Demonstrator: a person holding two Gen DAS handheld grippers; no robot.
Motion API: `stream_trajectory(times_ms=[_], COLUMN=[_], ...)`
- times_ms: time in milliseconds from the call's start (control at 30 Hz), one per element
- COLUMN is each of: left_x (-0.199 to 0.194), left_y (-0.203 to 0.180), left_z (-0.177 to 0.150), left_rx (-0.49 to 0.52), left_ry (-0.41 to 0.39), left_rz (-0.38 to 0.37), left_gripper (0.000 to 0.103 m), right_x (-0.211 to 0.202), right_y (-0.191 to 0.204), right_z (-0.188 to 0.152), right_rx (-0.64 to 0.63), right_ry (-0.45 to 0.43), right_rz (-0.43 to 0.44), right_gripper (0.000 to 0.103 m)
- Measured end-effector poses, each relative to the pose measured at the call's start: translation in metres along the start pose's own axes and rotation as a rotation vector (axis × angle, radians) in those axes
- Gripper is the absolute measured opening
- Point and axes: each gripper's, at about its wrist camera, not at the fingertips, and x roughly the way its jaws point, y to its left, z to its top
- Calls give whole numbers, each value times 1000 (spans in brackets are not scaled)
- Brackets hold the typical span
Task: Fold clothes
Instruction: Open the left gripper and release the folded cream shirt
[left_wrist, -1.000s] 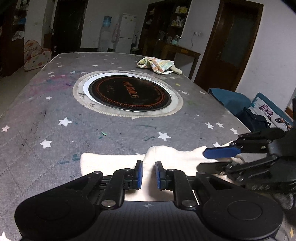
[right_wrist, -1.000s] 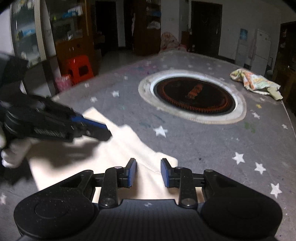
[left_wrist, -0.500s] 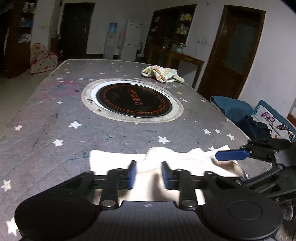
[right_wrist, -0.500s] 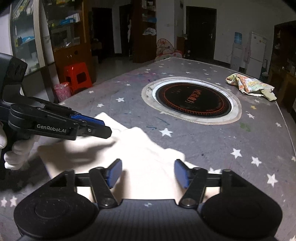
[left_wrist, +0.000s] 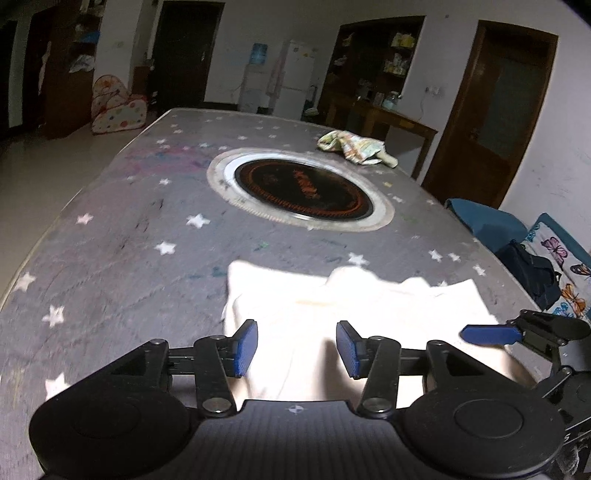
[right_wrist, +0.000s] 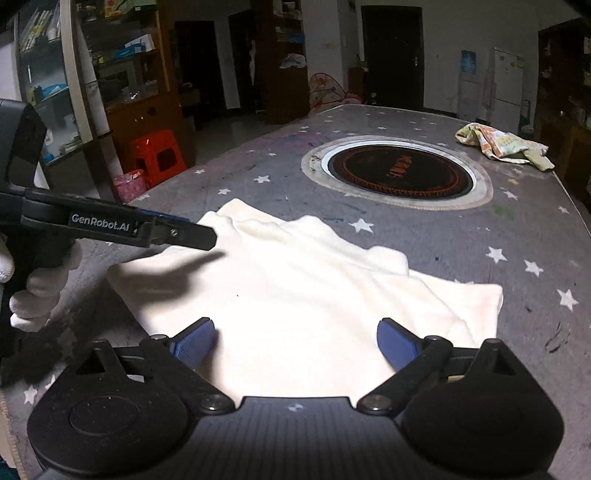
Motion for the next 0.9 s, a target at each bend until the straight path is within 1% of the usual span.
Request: stream_trajectory(times_ms=[67, 200, 400, 533, 633, 700, 767, 833, 900], left_x=[1, 1, 1, 3, 5, 5, 6, 6, 6], left_y=[4, 8, 7, 6, 8, 8, 8, 8, 9], left_z=[-3, -6, -5, -4, -6, -6, -6, -6, -6], left_rx=[-7, -24, -34, -37, -41, -43, -45, -48, -50], left_ry=[7, 10, 13, 23, 30, 32, 35, 35, 34], left_rz=[12, 13, 13, 32, 33, 34, 40, 43, 44], left_gripper=[50, 52, 59, 79, 81, 84, 95, 95, 98], right_x=[2, 4, 4, 4, 5, 5, 5, 4, 3], right_y=[0, -1, -1, -1, 1, 1, 1, -1, -3], right_z=[-1, -1, -2, -2, -1, -1, -1, -3, -4], right_rx=[6, 20, 32, 34, 33, 29, 32, 39, 60], right_ry=[0, 6, 13, 15, 20, 22, 17, 4, -13], right_rz=[-5, -7, 2, 2, -2, -4, -2, 3, 14], right_gripper=[103, 103, 103, 103, 103, 103, 103, 103, 103])
